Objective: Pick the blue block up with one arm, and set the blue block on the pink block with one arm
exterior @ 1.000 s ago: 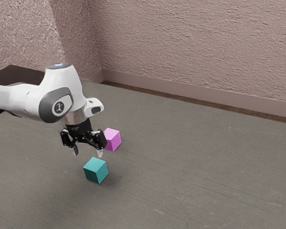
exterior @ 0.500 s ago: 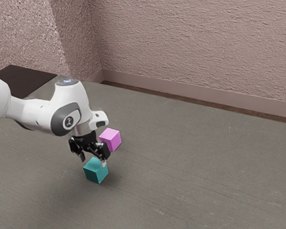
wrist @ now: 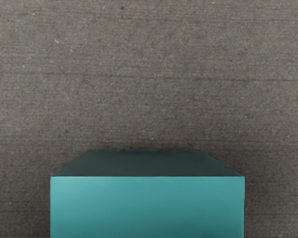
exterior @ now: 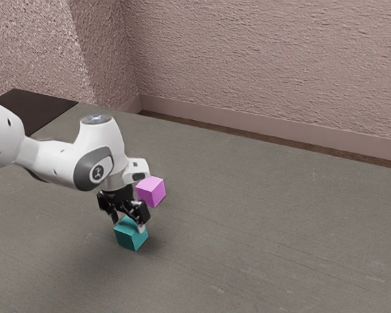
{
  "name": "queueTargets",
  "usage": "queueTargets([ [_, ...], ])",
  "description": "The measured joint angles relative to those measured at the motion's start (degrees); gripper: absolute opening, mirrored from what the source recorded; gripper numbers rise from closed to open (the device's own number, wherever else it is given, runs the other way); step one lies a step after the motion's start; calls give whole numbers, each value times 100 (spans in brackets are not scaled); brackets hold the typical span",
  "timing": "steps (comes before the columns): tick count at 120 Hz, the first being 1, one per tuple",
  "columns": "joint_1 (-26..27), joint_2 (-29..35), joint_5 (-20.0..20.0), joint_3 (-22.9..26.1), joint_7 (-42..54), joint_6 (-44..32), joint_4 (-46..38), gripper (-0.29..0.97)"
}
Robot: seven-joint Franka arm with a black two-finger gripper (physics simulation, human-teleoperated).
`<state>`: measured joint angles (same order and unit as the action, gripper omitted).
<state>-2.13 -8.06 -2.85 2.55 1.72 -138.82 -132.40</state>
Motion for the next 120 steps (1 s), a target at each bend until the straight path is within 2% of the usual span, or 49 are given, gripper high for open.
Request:
queueTargets([
  [40,2,-377,8,-1,176,-239,125,68],
  [81,2,-434,-44,-1,271,-361,90,67],
  [105,2,-374,-79,0,268,-362,54,43],
  [120,2,-368,-31,-2,231,-355,55,38],
])
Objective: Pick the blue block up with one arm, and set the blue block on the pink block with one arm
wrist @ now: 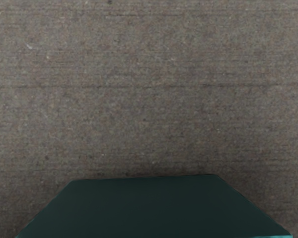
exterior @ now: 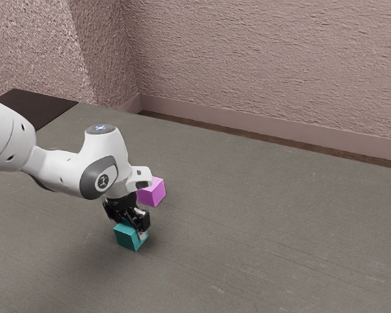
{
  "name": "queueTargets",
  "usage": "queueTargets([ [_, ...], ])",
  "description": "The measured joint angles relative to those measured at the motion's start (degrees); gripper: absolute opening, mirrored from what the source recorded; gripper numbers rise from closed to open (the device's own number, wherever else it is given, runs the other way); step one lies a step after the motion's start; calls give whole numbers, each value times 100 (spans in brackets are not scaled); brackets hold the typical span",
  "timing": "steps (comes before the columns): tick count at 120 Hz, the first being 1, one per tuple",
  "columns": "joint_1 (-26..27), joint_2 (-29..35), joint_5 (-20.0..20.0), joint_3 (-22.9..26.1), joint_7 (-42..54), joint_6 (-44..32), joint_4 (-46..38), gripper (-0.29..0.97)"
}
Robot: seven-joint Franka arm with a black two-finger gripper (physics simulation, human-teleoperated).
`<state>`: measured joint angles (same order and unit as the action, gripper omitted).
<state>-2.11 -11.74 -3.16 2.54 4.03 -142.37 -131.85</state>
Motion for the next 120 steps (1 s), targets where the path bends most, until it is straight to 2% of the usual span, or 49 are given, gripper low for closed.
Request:
queueTargets([
  [16,9,154,137,-4,-40,131,101,35],
  [34,9,236,455,-16,-84,655,1045,34],
  [46,2,44,635,-8,-97,1046,1735,34],
  [75,-122,-554,777,18,-38,1484,2510,34],
  [120,-230,-1141,795,20,150,1646,3207,34],
])
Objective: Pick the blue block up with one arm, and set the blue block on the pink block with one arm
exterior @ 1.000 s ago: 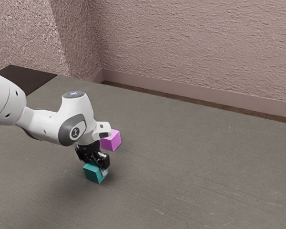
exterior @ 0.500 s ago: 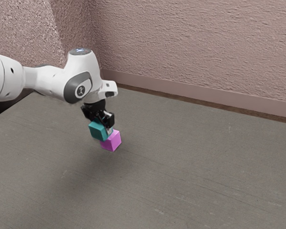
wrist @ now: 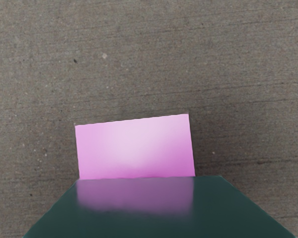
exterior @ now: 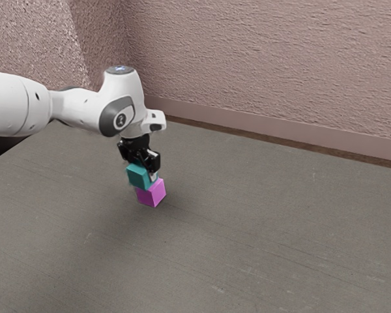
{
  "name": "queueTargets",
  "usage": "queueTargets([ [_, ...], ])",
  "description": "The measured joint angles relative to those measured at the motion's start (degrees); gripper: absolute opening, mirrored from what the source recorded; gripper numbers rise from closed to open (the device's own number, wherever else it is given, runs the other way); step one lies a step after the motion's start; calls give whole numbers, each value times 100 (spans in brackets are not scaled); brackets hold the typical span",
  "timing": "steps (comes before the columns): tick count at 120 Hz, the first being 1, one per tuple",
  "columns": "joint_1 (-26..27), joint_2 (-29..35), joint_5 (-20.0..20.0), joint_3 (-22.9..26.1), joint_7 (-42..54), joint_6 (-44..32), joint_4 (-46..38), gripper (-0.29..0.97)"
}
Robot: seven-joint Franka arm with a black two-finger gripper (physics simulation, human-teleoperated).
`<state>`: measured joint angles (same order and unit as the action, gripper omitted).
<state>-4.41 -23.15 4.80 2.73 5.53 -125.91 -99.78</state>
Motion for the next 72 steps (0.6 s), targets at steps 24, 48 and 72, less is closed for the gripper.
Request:
queueTargets([
  [24,-7,-232,-108,1,59,18,279,34],
  [48,-58,-343,-197,0,75,20,367,34],
  [72,-69,-395,-220,0,89,21,368,34],
])
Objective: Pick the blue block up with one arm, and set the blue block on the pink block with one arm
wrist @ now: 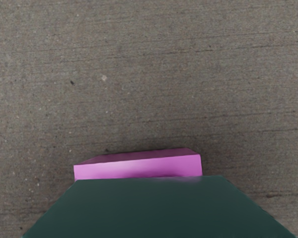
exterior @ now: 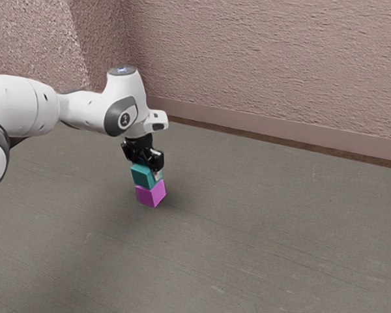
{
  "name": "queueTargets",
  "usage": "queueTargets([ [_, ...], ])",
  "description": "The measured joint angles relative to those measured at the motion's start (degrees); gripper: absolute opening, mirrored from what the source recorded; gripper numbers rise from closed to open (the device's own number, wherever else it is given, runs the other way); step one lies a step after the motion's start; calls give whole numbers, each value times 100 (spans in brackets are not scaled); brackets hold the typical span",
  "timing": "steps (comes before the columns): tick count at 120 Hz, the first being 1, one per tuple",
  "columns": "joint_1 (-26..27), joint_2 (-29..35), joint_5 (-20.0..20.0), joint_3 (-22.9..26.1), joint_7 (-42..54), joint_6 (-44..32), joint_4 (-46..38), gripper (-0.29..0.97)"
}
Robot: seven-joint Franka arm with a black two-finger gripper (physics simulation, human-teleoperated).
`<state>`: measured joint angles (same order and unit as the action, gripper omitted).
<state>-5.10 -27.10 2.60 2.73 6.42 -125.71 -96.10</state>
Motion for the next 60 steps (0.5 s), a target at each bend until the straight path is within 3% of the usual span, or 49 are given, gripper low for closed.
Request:
queueTargets([
  [29,18,109,-62,-1,73,13,-12,56],
  [60,418,2033,-76,-22,112,158,-562,64],
])
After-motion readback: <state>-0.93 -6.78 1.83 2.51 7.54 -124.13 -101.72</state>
